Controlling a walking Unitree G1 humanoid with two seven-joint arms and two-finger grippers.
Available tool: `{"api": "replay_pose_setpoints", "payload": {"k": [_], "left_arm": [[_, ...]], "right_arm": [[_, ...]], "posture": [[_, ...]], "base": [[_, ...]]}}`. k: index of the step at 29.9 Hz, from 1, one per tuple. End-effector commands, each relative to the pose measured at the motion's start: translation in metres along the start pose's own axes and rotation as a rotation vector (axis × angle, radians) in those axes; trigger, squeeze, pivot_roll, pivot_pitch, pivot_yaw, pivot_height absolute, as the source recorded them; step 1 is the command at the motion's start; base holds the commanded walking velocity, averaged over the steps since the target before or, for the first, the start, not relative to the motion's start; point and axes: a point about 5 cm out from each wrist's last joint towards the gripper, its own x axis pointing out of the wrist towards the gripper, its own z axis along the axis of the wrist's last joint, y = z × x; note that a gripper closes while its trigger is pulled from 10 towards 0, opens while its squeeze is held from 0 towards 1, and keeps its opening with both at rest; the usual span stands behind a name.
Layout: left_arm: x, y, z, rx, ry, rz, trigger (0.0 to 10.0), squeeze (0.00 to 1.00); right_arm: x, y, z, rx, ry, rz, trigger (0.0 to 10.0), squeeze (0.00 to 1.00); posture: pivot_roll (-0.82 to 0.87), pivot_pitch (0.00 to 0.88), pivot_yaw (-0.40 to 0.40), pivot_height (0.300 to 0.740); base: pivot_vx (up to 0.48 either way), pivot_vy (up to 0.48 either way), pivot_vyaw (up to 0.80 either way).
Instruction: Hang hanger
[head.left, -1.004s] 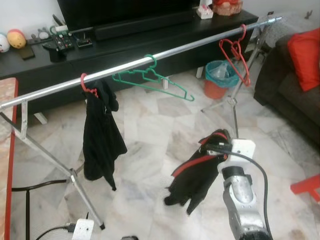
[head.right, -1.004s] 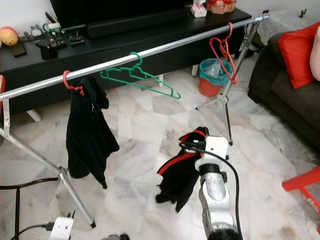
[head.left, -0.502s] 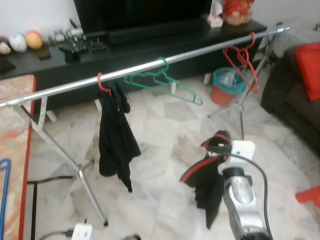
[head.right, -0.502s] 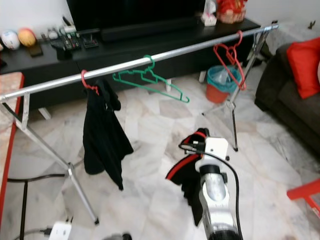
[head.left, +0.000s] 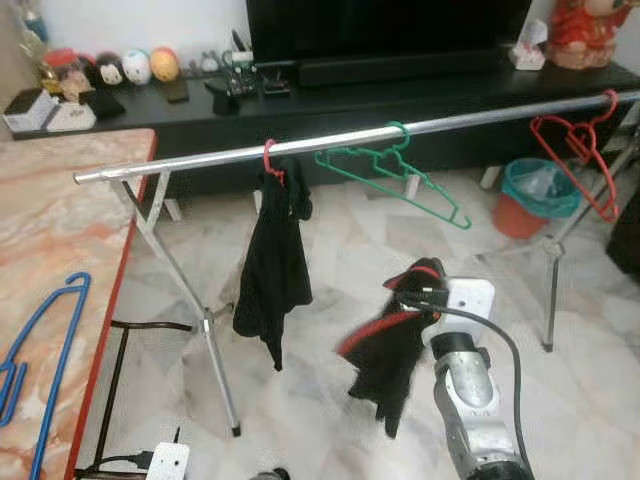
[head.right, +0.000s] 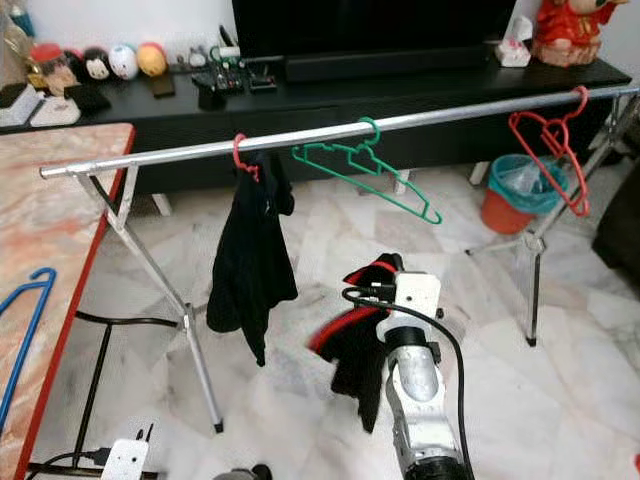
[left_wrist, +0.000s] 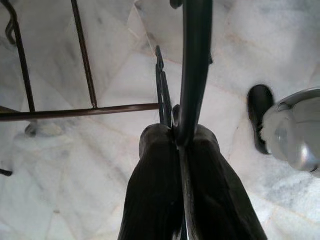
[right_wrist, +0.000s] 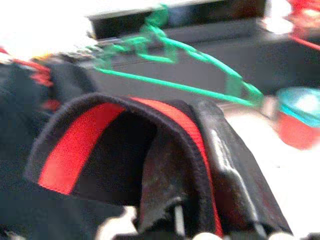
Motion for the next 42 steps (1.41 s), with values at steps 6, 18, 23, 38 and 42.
{"api": "replay_pose_setpoints", "payload": {"k": [6,18,23,38,42], "left_arm": [[-0.0016,0.0006,-0.0057,0.005,0.022,0.002,10.0,0.00],[-0.0014,0.0004,-0.0052,0.004,0.023,0.003,10.0,0.00],[-0.0013,0.0005,-0.0051,0.004,0.023,0.004,10.0,0.00],[-0.0015,0.0000,-0.0044,0.005,0.015,0.004,10.0,0.00],[-0.0016,0.0002,-0.0046,0.008,0.014,0.005,10.0,0.00]], "right_arm": [[0.0037,0.0002,0.0064,0.014,-0.032,-0.008,10.0,0.00],[0.0039,0.0002,0.0065,0.016,-0.029,-0.008,10.0,0.00],[0.0042,0.0006,0.0064,0.012,-0.028,-0.005,10.0,0.00],[0.0039,0.0019,0.0057,0.000,-0.025,0.002,10.0,0.00],[0.0037,0.0024,0.0055,-0.001,-0.024,0.003,10.0,0.00]], "posture": [[0.04,0.084,0.010,0.740],[0.05,0.094,0.010,0.740],[0.05,0.094,0.010,0.740],[0.05,0.097,0.011,0.740],[0.05,0.097,0.011,0.740]], "base": [[0.000,0.000,0.00],[-0.250,0.000,0.00],[-0.256,0.000,0.00],[-0.255,0.000,0.13],[-0.254,0.000,0.67]]}}
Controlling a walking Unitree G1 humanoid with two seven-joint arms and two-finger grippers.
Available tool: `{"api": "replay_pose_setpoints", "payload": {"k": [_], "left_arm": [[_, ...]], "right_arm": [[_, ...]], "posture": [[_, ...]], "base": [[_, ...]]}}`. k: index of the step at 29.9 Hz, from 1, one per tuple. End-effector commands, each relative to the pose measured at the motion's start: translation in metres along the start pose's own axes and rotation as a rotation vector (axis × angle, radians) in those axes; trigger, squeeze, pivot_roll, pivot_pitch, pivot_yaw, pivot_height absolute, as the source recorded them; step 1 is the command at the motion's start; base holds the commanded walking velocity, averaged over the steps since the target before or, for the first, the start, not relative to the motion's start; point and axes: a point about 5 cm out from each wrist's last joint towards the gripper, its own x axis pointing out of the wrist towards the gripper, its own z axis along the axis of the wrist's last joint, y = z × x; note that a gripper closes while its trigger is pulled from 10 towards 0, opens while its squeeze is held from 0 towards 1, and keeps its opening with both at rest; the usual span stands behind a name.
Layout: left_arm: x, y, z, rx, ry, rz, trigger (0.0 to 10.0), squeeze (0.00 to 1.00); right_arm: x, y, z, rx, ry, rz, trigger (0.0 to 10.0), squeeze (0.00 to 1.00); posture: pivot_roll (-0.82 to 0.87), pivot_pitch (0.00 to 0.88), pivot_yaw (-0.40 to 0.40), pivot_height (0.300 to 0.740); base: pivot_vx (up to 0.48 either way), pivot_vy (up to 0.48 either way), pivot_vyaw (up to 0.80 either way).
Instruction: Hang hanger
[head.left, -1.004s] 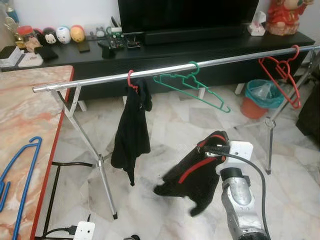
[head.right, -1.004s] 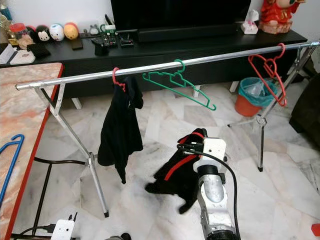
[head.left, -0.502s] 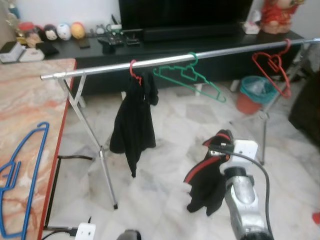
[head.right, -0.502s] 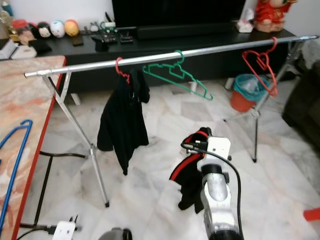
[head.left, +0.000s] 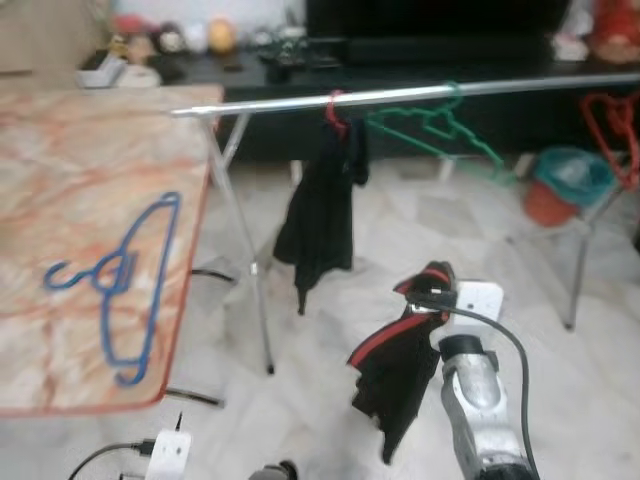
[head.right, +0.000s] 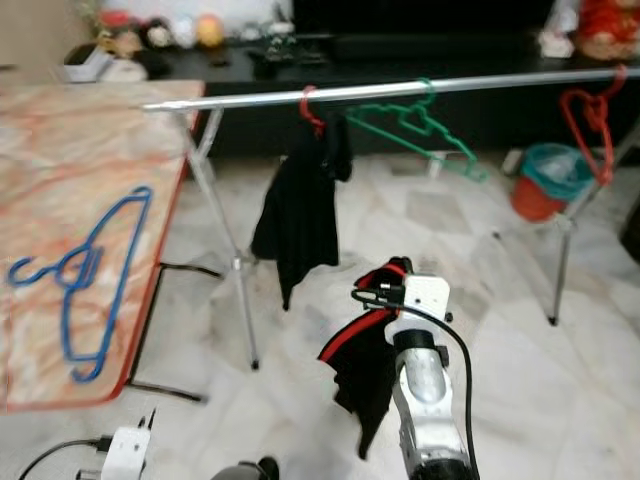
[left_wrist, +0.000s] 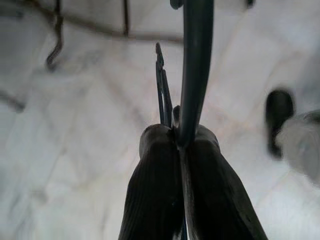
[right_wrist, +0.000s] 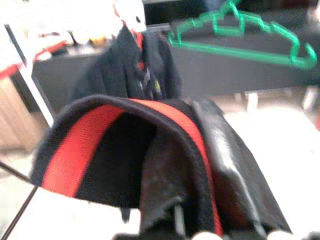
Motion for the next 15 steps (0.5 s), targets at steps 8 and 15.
{"api": "replay_pose_setpoints", "payload": {"k": [8,15], "left_arm": [[-0.0054,-0.0014,-0.0149,0.015,0.049,-0.010,10.0,0.00],[-0.0054,-0.0027,-0.0149,0.017,0.049,-0.016,10.0,0.00]], "right_arm": [[-0.0004,-0.0017,0.0016,0.003,-0.011,-0.010,10.0,0.00],[-0.0004,-0.0042,0.0018,0.018,-0.013,-0.027,10.0,0.00]], "posture": [[0.05,0.097,0.012,0.740],[0.05,0.095,0.012,0.740]], "base": [[-0.125,0.000,0.66],[-0.034,0.000,0.00]]}}
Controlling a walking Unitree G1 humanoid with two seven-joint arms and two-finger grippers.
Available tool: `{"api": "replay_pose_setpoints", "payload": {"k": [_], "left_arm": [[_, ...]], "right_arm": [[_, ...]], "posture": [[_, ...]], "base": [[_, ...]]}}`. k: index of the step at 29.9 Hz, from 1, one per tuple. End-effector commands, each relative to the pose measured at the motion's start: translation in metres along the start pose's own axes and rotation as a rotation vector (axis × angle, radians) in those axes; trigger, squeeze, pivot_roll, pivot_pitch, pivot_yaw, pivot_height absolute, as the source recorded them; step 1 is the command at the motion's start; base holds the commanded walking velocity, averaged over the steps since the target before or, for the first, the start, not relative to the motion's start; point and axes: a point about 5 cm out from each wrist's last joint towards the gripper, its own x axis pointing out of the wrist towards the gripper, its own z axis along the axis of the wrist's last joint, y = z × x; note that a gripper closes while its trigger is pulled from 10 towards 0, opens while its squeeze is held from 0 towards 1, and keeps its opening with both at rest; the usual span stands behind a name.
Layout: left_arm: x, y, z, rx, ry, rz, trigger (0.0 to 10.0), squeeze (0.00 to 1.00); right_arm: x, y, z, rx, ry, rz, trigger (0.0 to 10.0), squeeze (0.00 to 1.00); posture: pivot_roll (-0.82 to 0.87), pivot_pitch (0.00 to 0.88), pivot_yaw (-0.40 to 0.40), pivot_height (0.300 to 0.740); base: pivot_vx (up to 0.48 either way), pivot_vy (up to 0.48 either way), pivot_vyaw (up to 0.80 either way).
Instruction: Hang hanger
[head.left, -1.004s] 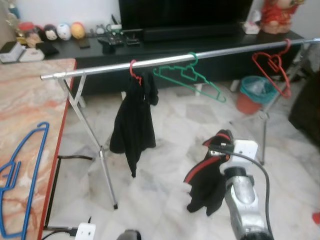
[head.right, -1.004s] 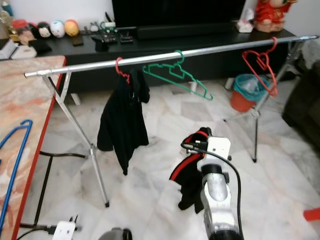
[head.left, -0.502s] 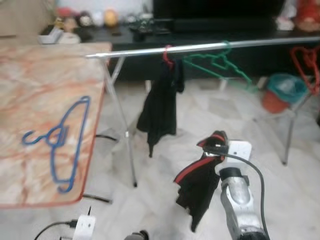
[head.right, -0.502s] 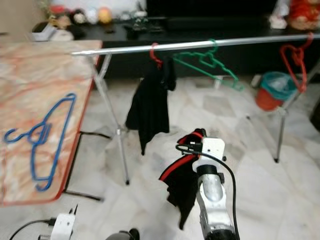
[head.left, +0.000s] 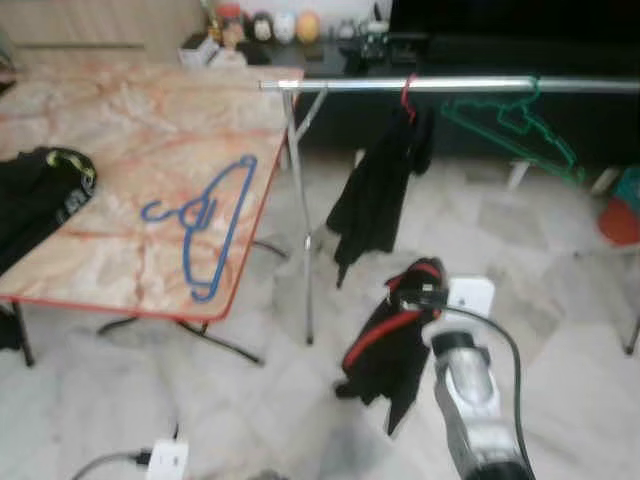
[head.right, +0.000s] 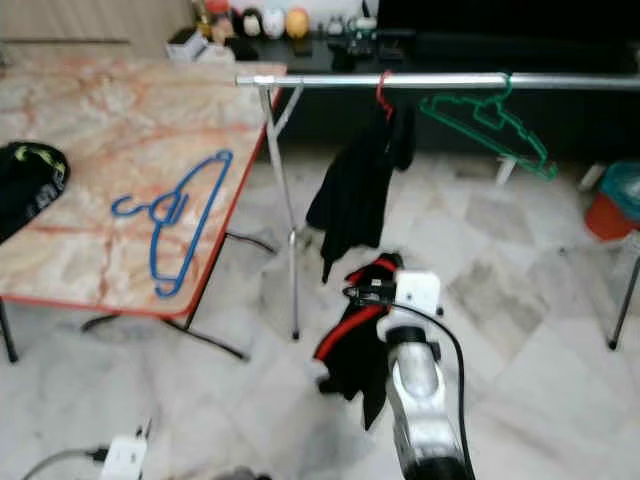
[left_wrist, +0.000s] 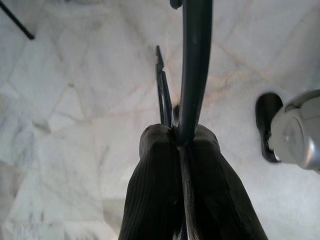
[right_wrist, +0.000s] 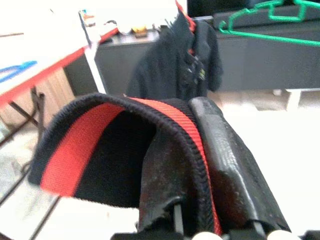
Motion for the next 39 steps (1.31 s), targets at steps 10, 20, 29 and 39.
{"api": "replay_pose_setpoints", "payload": {"k": [10,20,29,39], "left_arm": [[-0.0003,-0.0017,-0.0027,0.017,0.018,-0.017,10.0,0.00],[-0.0010,-0.0014,-0.0051,0.020,0.026,-0.023,10.0,0.00],[-0.0014,-0.0001,-0.0068,0.019,0.033,-0.020,10.0,0.00],[-0.0012,-0.0007,-0.0069,0.015,0.036,-0.021,10.0,0.00]], "right_arm": [[0.0040,-0.0013,0.0073,0.013,-0.036,-0.014,10.0,0.00],[0.0028,-0.0006,0.0067,0.011,-0.037,-0.011,10.0,0.00],[0.0031,-0.0003,0.0067,0.011,-0.035,-0.011,10.0,0.00],[0.0035,-0.0005,0.0071,0.015,-0.038,-0.012,10.0,0.00]], "posture": [[0.05,0.083,0.013,0.740],[0.05,0.072,0.015,0.740],[0.05,0.077,0.016,0.740],[0.05,0.085,0.016,0.740]], "base": [[-0.025,0.000,0.00],[-0.276,0.000,0.00],[-0.279,0.000,0.00],[-0.275,0.000,0.00]]}}
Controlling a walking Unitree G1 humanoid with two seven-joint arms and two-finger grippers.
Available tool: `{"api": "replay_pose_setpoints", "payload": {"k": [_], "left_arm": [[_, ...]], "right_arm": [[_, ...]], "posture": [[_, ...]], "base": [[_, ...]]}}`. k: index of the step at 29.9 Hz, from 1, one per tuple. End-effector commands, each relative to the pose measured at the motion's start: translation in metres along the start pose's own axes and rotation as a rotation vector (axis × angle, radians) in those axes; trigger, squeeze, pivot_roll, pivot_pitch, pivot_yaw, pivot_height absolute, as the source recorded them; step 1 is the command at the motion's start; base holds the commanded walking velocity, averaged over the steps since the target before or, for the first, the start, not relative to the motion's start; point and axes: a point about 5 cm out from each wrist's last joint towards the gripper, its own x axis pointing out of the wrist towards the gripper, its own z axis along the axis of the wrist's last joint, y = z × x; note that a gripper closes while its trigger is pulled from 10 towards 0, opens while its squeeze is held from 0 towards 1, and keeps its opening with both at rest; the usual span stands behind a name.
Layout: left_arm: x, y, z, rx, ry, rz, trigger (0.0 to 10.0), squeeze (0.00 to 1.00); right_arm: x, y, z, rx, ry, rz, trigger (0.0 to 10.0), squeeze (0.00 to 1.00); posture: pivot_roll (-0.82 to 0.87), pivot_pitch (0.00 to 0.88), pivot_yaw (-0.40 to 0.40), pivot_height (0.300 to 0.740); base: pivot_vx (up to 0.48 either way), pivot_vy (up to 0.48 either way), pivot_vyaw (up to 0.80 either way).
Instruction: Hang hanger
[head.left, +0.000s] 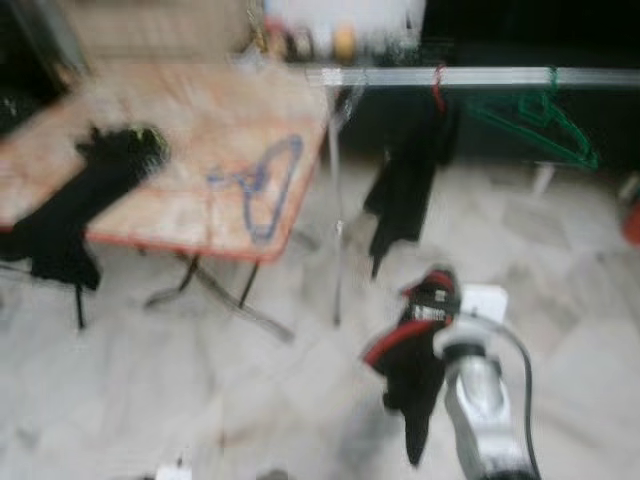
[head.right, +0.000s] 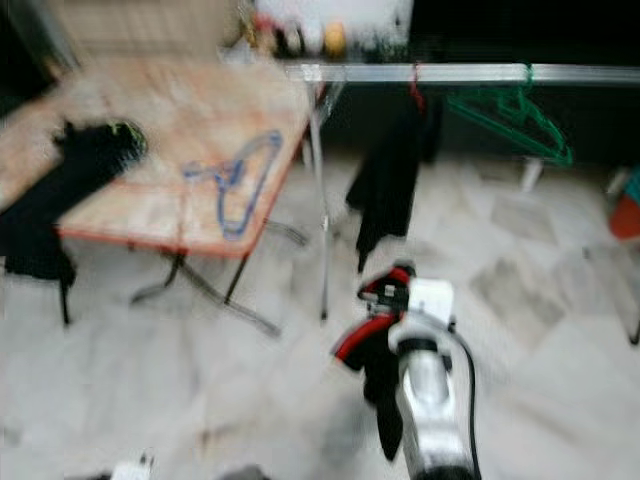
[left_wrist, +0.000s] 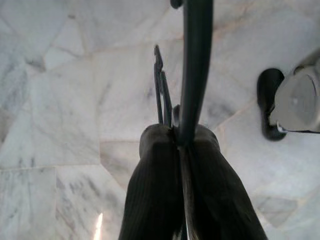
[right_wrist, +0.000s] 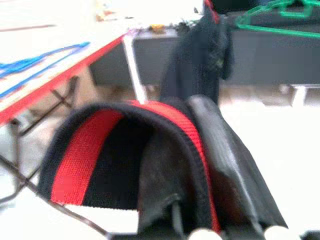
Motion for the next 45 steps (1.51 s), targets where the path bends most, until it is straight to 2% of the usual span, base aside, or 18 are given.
{"api": "replay_pose_setpoints", "payload": {"k": [1,45], "left_arm": [[0.0007,-0.0059,0.0037,0.003,-0.009,-0.015,10.0,0.00],[0.0008,-0.0034,0.0022,-0.002,0.001,-0.012,10.0,0.00]], "right_arm": [[0.0020,-0.0041,0.0065,-0.005,-0.035,-0.013,10.0,0.00],[0.0028,-0.0046,0.0068,0.004,-0.030,-0.021,10.0,0.00]], "posture": [[0.05,0.090,0.014,0.740],[0.06,0.104,0.015,0.740]], "base": [[-0.270,0.000,0.00],[-0.266,0.000,0.00]]}}
